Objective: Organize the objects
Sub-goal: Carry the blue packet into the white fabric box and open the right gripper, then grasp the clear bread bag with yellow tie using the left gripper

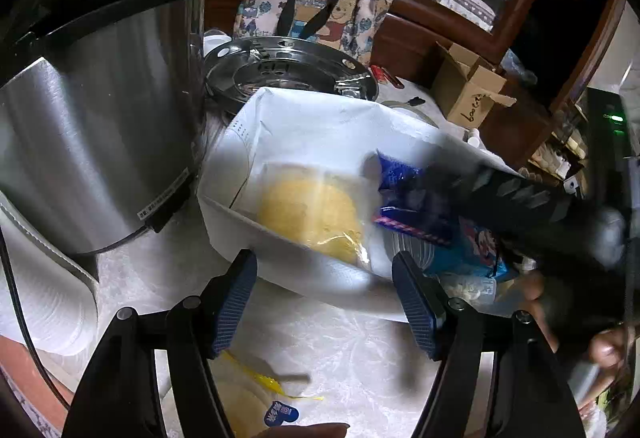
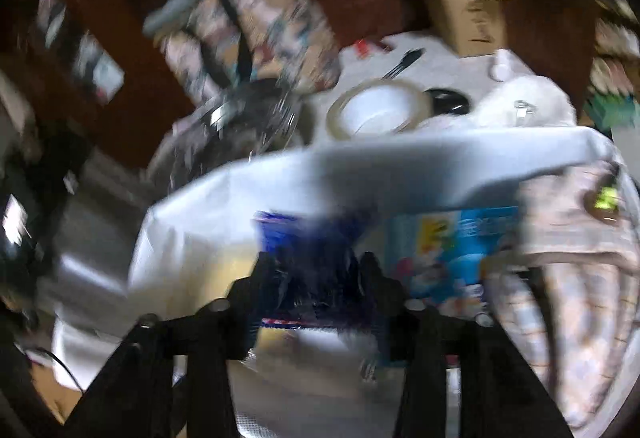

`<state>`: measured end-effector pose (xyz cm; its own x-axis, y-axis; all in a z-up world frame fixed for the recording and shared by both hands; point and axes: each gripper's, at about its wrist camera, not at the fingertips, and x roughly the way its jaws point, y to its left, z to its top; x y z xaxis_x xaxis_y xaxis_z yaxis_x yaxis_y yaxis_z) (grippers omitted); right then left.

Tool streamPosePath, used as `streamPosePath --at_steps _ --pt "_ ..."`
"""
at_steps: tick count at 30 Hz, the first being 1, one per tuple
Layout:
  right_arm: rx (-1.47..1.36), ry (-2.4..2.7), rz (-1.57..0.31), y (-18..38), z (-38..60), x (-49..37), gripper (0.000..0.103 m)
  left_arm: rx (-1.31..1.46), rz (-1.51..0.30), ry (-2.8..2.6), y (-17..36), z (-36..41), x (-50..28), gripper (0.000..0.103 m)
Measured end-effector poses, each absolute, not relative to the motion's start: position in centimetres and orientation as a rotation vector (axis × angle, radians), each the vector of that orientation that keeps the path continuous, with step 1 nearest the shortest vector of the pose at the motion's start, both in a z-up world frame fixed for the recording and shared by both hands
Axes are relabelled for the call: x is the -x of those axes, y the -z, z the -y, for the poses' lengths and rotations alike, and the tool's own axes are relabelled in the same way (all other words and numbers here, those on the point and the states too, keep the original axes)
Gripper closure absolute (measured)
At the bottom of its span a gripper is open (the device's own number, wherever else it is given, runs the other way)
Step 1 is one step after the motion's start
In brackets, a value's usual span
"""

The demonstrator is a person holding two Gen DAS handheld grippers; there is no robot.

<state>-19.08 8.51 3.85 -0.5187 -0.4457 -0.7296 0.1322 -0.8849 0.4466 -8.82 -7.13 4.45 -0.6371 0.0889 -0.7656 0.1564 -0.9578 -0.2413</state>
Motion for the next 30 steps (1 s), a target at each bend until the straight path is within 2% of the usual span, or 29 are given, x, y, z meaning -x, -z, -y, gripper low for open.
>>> streamPosePath --at_steps 2,6,16,23,25,30 --pt "-1.274 2.429 0.549 -5.0 -9.8 18.7 0.049 -1.318 -0.453 2.791 -4.6 7.0 8.7 0.034" --pt "-1.232 2.408 0.531 -7.1 -11.0 17.0 0.045 -1.326 -0.465 2.838 -4.8 6.4 8.0 0.034" --pt "-1.300 2.268 0.447 -4.9 -12.4 10.7 0.045 -1.352 -0.421 2.911 -5.0 4.8 5.6 0.034" --pt "-1.232 2.203 0.453 -6.3 -12.9 7.9 0.043 -1.444 -0.363 2.867 -2.6 5.4 3.8 0.034" --pt "-1.222 2.168 0.463 -6.6 -13.0 7.1 0.037 -1.448 -0.376 2.857 -2.1 5.8 3.1 0.034" --pt "-1.351 2.168 0.334 -4.8 -11.9 6.6 0.037 -1.501 -0.406 2.845 -0.8 6.7 1.8 0.034"
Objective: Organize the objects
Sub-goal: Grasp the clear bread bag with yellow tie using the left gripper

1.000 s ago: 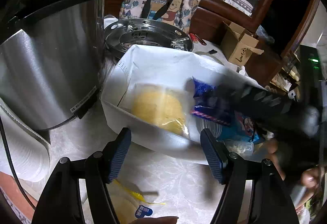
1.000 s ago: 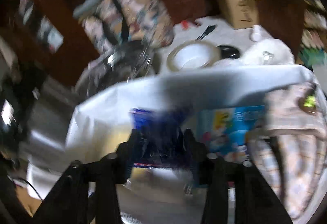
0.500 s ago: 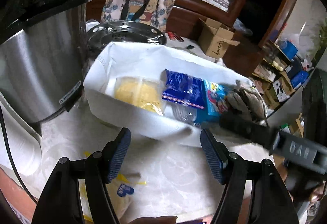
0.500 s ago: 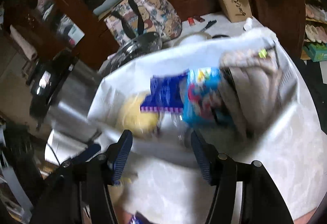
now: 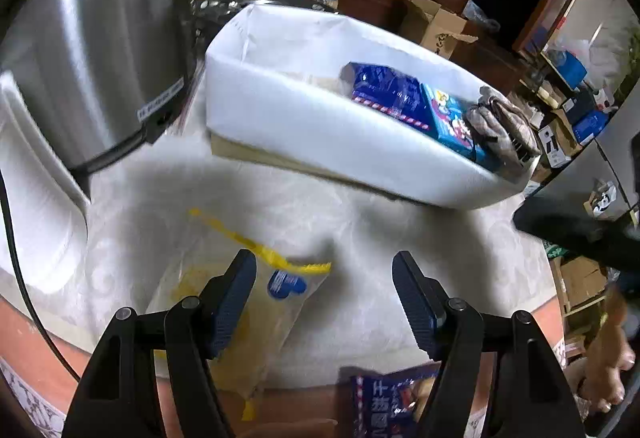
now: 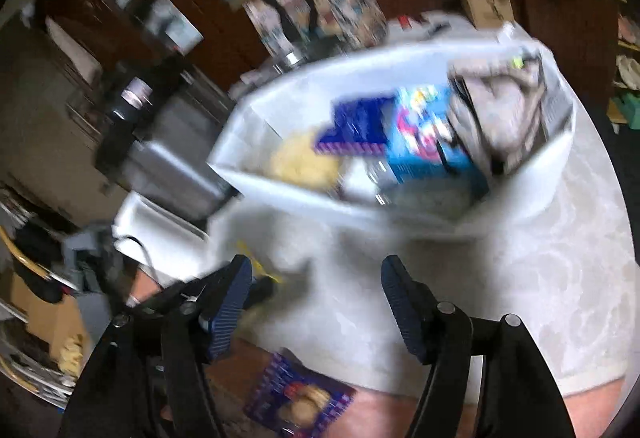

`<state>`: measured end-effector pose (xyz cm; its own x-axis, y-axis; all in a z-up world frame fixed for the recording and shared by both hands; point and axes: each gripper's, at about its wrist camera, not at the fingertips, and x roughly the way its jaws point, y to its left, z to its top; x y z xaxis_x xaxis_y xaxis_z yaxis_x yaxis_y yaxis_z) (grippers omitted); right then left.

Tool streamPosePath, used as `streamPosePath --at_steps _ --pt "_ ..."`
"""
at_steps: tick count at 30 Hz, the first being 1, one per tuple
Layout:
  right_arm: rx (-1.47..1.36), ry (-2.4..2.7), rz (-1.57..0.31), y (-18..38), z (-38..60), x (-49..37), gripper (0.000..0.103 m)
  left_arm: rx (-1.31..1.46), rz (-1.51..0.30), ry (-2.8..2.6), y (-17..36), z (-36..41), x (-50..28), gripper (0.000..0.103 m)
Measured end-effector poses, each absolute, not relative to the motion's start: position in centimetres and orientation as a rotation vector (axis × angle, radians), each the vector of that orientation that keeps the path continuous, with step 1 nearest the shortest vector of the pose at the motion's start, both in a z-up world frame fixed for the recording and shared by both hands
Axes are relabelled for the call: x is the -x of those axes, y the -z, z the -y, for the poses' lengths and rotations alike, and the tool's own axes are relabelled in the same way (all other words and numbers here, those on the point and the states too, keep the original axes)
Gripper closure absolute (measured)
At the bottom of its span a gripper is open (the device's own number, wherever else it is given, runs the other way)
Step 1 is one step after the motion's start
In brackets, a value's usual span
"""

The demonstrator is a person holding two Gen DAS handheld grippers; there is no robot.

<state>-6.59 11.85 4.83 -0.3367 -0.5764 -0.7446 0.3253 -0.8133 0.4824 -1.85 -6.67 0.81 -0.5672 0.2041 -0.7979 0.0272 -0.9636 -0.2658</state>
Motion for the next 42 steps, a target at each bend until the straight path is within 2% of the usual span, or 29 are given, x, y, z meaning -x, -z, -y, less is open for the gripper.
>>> streamPosePath --at_steps 4,11,19,31,38,42 --pt "-1.504 2.104 0.327 -2.3 -11.5 7.2 0.037 1.386 0.441 -2.635 -1.0 8.0 1.4 0.032" --pt "-1.548 2.077 0.343 -1.5 -11.6 7.3 0.037 1.373 0.587 -2.693 -1.2 11.6 0.8 0.026" --pt "-1.598 2.014 0.344 -0.7 -11.0 7.5 0.037 1.595 0.675 -2.653 1.3 13.4 2.1 0.026" --pt "-1.695 1.945 0.395 0.6 -11.4 7.8 0.037 1.596 0.424 -2.516 1.9 6.4 2.7 0.022" --pt "-1.745 1.955 0.435 1.3 -11.7 8.1 0.038 1.568 0.443 -2.464 1.9 5.0 2.8 0.024" --pt "-1.731 1.894 0.532 1.3 -12.6 8.5 0.038 1.559 0.425 -2.433 2.0 3.7 3.0 0.024"
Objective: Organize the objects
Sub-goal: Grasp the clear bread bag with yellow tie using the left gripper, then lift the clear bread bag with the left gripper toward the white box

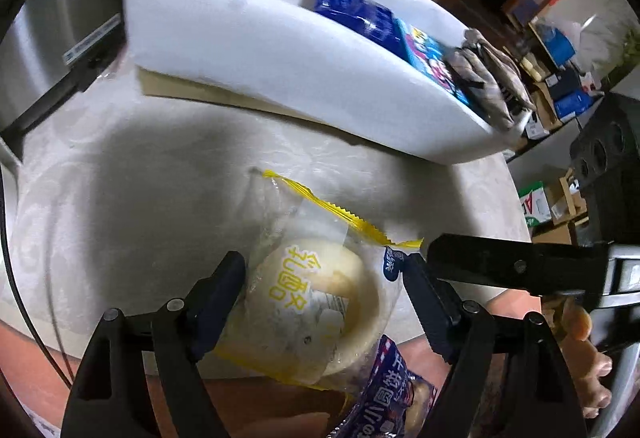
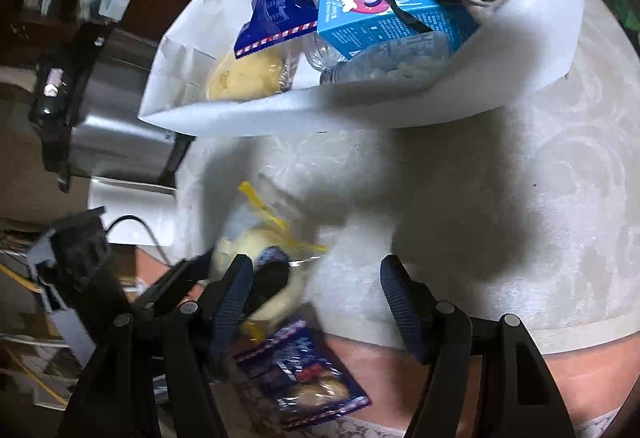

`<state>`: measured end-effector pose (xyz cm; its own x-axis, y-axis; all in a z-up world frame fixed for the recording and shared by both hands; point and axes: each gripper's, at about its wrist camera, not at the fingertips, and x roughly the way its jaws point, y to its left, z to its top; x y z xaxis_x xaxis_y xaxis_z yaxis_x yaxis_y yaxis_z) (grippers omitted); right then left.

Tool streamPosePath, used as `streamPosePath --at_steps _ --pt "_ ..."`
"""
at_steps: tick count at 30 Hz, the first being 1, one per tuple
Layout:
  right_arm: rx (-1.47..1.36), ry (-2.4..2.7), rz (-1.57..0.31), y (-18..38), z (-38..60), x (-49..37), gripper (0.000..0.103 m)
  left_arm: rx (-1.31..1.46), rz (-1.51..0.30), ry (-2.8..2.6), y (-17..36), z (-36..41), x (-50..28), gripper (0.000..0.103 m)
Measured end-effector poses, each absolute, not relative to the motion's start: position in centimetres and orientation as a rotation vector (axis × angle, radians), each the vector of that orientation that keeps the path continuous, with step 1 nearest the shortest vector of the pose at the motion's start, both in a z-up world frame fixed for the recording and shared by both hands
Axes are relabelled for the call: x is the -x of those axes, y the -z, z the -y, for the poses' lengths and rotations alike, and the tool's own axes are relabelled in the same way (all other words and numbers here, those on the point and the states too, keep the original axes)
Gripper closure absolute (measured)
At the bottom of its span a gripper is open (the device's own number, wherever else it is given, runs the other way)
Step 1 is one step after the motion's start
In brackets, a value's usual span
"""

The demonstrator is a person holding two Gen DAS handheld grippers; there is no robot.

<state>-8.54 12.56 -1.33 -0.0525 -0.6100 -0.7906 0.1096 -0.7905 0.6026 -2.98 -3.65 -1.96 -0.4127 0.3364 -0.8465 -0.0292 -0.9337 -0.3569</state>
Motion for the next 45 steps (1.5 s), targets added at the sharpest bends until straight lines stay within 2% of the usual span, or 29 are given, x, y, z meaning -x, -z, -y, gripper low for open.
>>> streamPosePath --at_steps 11,24,34,45 --pt "-1.774 1.868 0.563 1.8 -12.6 8.9 0.036 1.530 0.302 -2.371 1.8 -1.4 4.5 0.024" --pt "-1.776 1.865 0.595 2.0 -13.2 9.1 0.037 1.476 0.537 -2.223 2.1 3.2 3.3 0.024" --pt "-1.804 1.819 0.616 2.7 -12.6 9.3 0.036 1.500 0.371 -2.270 2.3 1.2 2.9 0.025" --pt "-1.794 1.832 0.567 2.3 -11.5 9.0 0.036 1.486 0.292 -2.338 2.0 0.7 2.3 0.025"
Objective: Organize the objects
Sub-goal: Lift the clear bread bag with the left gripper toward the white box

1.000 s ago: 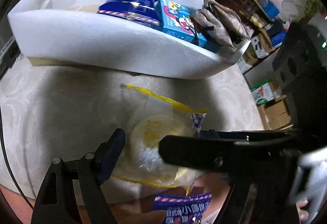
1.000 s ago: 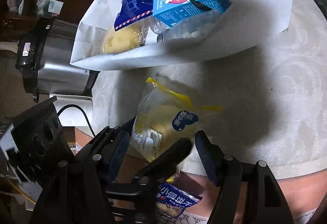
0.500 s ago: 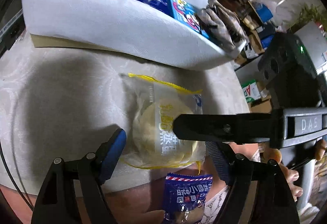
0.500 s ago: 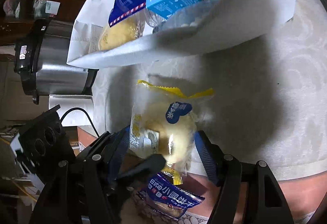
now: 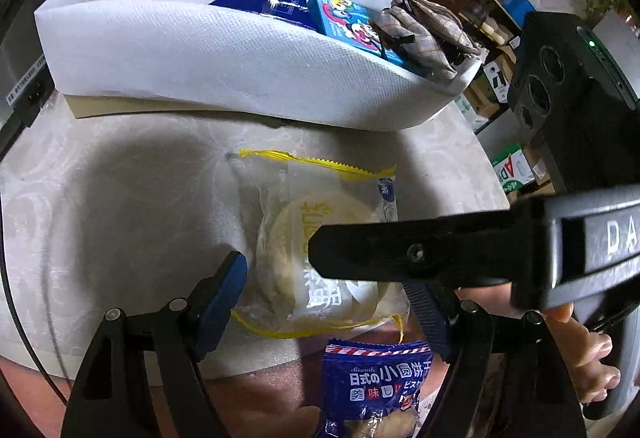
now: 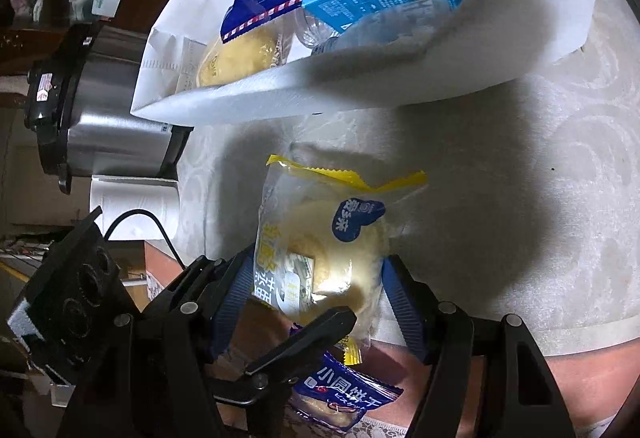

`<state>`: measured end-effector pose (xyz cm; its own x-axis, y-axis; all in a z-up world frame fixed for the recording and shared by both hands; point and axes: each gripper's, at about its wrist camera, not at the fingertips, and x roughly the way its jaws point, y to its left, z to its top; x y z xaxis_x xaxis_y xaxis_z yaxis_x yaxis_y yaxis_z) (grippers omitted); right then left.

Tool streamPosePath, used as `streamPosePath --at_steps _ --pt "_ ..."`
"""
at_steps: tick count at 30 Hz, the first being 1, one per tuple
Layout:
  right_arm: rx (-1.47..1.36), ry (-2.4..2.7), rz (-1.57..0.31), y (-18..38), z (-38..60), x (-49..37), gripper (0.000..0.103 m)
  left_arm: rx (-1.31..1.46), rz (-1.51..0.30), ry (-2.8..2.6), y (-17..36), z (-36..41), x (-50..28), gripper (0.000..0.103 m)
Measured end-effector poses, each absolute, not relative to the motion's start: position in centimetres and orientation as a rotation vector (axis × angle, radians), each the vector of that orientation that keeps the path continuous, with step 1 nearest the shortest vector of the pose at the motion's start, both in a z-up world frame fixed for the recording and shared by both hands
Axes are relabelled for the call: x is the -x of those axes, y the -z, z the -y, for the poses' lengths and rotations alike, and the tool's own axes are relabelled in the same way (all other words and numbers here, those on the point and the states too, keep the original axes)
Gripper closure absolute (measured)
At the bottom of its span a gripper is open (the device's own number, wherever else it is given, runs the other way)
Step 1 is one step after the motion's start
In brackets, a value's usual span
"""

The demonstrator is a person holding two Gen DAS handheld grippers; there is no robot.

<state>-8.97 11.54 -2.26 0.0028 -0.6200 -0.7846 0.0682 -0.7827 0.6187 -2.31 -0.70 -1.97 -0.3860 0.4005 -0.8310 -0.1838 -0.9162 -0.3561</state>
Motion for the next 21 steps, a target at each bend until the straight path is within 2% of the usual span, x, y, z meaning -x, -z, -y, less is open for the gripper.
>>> streamPosePath --at_steps 13,21 --pt "-1.709 1.864 0.493 0.9 -10.3 7.7 0.034 1.399 0.280 -2.394 0.6 1.0 1.4 0.025" --pt "-1.632 1.907 0.489 -2.7 -10.1 7.8 0.034 1.333 0.341 -2.446 -2.5 0.2 2.9 0.025"
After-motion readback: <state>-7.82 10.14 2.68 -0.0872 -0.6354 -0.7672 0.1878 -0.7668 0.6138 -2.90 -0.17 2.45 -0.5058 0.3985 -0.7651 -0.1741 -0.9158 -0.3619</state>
